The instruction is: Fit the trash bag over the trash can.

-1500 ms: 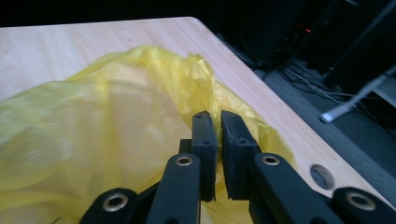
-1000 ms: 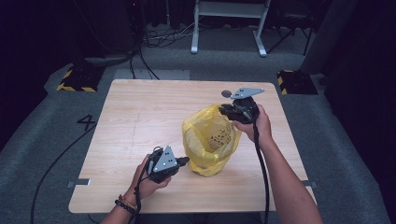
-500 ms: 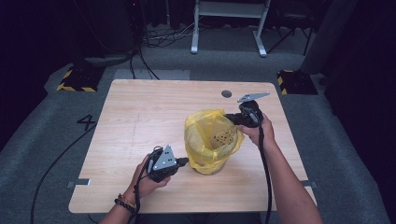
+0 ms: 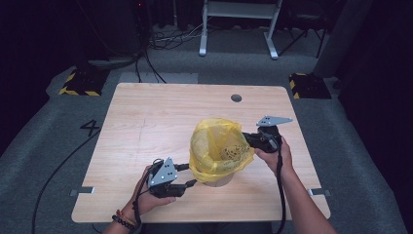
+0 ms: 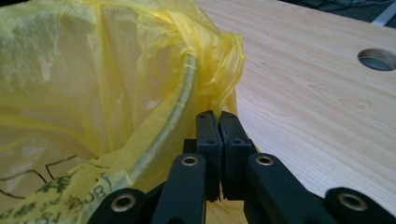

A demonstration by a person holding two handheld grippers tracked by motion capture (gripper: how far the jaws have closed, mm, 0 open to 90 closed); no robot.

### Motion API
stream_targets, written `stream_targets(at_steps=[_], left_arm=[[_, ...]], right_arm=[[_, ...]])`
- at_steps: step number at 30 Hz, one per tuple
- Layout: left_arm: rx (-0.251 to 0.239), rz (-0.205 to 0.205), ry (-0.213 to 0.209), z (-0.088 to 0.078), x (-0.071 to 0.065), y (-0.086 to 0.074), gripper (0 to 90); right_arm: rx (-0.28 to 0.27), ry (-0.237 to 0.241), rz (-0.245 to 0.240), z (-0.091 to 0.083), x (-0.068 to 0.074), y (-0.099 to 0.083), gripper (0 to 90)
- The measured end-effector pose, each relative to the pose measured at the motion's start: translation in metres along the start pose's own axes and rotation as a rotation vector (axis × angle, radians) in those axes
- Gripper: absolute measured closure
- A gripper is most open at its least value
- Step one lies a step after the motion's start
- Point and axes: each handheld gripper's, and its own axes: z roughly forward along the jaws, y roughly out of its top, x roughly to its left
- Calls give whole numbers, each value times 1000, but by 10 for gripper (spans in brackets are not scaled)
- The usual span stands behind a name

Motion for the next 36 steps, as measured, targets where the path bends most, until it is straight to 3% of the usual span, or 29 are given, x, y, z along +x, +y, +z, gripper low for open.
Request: stream_targets(at_steps=[3, 6, 8, 10, 12, 18, 22, 24, 27, 29, 32, 35, 36], left_arm=[[-13, 13, 51, -2, -10, 4, 295], [-54, 16, 78, -8, -14, 9, 279], [-69, 24, 78, -11, -15, 12, 389], [-71, 31, 96, -12, -16, 13, 392], [-78, 25, 100, -14, -16, 14, 361], [-97, 25, 104, -15, -16, 18, 320], [-119, 16, 121, -18, -15, 21, 272], [-126, 9, 123, -22, -14, 20, 264], [-124, -14, 128, -27, -11, 15, 253], [-124, -14, 128, -28, -11, 15, 246], [-130, 13, 121, -27, -13, 18, 268], [-99, 62, 98, -21, -17, 22, 412], [-87, 89, 76, -18, -19, 22, 528]], right_arm=[[-11, 1, -15, -5, 6, -5, 869], [-29, -16, -23, -11, 8, -7, 792], [-64, -25, -33, -18, 8, -5, 719], [-84, -58, -43, -24, 8, -1, 653], [-109, -45, -50, -30, 7, 3, 604], [-151, -66, -78, -39, 7, 21, 500], [-162, -19, -89, -35, 7, 32, 463], [-137, -7, -94, -30, 8, 38, 431], [-113, 11, -109, -22, 9, 46, 434], [-90, -14, -130, -17, 11, 50, 449], [-59, -14, -162, -10, 12, 55, 583], [-37, -30, -176, -7, 13, 57, 737], [-29, -40, -180, -6, 13, 58, 770]])
